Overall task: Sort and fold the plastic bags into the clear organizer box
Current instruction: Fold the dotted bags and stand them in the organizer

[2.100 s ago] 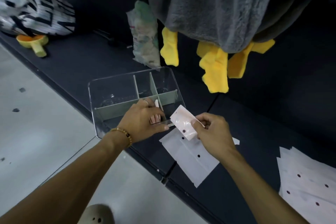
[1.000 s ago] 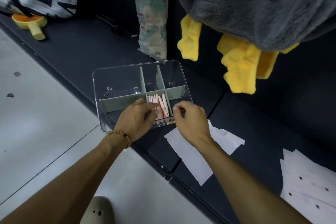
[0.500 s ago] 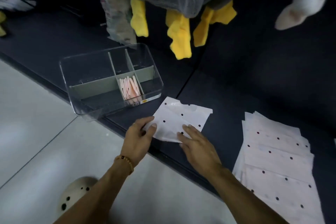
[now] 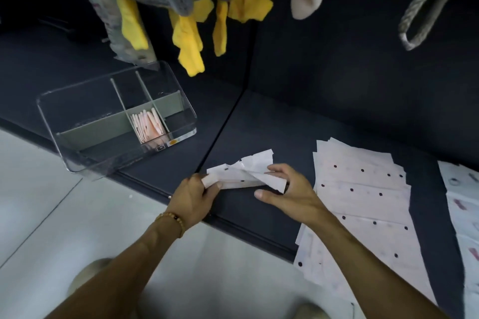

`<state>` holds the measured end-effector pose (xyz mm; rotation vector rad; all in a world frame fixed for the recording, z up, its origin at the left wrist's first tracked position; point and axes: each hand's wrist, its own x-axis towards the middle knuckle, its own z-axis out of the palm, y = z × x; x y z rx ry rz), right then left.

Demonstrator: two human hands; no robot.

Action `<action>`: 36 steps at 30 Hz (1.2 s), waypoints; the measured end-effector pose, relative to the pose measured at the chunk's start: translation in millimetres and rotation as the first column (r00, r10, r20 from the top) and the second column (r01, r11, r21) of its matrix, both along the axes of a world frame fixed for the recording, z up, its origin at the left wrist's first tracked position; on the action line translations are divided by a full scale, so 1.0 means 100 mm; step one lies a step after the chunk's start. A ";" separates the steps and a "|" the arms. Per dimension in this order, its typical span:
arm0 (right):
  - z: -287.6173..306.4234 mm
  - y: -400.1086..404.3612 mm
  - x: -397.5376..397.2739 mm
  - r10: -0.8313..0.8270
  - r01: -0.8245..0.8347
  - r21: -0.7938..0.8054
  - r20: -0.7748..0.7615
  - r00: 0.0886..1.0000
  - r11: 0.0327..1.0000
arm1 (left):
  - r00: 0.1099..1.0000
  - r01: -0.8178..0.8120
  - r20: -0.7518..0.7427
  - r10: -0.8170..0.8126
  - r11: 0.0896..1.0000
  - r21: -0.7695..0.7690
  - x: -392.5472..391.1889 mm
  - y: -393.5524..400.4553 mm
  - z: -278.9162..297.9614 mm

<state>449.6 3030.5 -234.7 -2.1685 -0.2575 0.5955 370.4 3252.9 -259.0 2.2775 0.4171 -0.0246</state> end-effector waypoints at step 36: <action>-0.28 0.19 0.08 -0.200 0.236 -0.287 0.151 0.968 0.928 | 0.929 -0.131 -0.288 0.232 0.935 0.328 0.19 -0.04 -0.03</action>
